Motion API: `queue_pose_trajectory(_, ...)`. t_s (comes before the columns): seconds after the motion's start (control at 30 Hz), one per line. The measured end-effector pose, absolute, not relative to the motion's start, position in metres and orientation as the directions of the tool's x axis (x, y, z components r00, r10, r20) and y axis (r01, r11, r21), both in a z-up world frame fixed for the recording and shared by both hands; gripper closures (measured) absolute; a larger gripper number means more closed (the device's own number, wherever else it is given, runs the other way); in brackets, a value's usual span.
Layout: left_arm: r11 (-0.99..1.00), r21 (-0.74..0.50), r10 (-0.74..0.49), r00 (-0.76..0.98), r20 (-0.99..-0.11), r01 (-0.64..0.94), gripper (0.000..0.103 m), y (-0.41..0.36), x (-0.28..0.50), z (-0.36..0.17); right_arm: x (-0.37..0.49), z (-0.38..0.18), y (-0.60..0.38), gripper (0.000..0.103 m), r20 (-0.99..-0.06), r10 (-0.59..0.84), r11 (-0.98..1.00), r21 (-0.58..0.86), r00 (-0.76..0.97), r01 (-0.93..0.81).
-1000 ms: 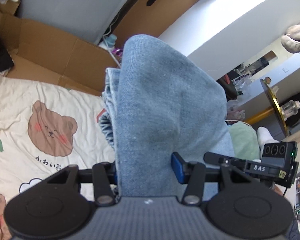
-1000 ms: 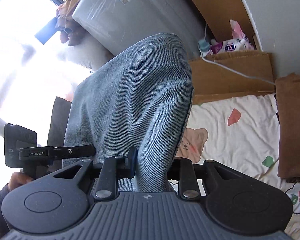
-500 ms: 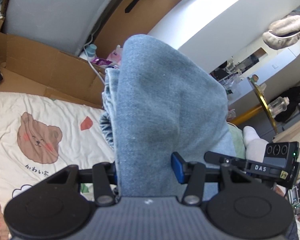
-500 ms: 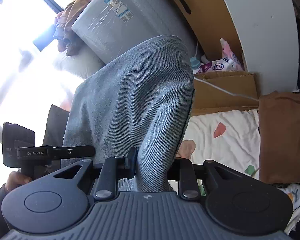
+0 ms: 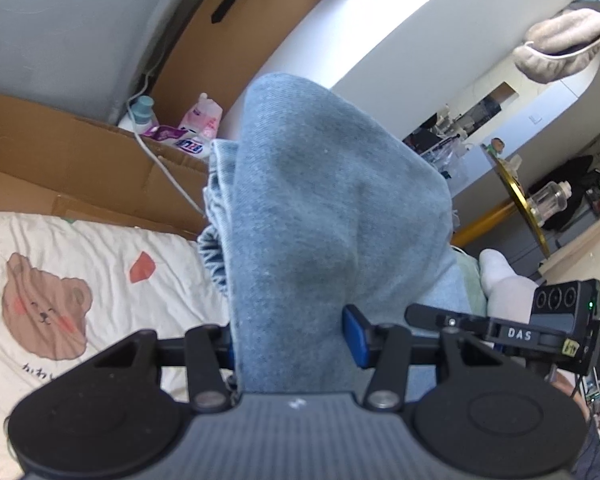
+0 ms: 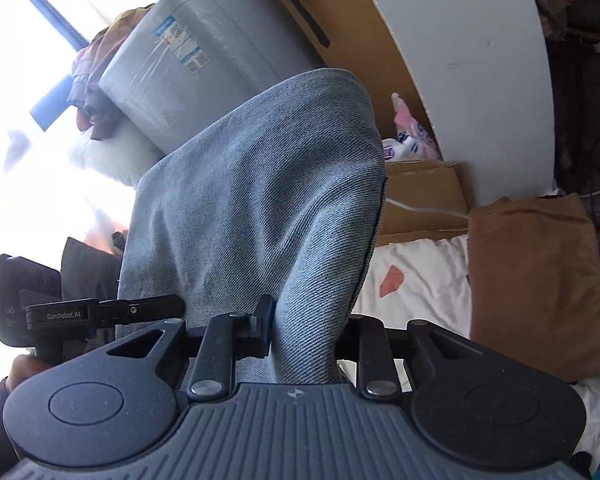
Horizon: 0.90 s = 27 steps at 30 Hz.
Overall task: Fold clothes
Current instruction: 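Carry the held jeans stack with both tools toward the blue cloth pile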
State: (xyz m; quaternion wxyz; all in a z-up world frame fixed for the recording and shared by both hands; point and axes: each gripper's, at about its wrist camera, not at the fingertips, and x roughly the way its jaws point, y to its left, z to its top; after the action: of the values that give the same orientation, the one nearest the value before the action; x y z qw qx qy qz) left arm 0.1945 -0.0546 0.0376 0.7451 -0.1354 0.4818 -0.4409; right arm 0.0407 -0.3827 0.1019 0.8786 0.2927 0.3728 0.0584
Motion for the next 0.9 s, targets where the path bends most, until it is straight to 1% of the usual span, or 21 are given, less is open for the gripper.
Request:
queue_pose_trajectory(0.33, 0.539, -0.651, -0.801, 0.087, -0.592, 0.535, 0.052, -0.121, 0.227, -0.006, 0.079, 0.064, -0.447, 0.078, -0.673, 0.279, 0.833, 0.524, 0.685, 0.175)
queue_pose_trajectory(0.67, 0.496, -0.712, -0.84, 0.067, -0.538, 0.498, 0.052, -0.2, 0.252, -0.063, 0.112, 0.02, -0.532, 0.078, -0.736, 0.218, 0.851, 0.465, 0.641, 0.244)
queue_pose_trajectory(0.9, 0.498, -0.721, -0.834, 0.038, -0.551, 0.481, 0.052, -0.254, 0.251, -0.106, 0.122, -0.019, -0.572, 0.078, -0.777, 0.18, 0.855, 0.427, 0.603, 0.295)
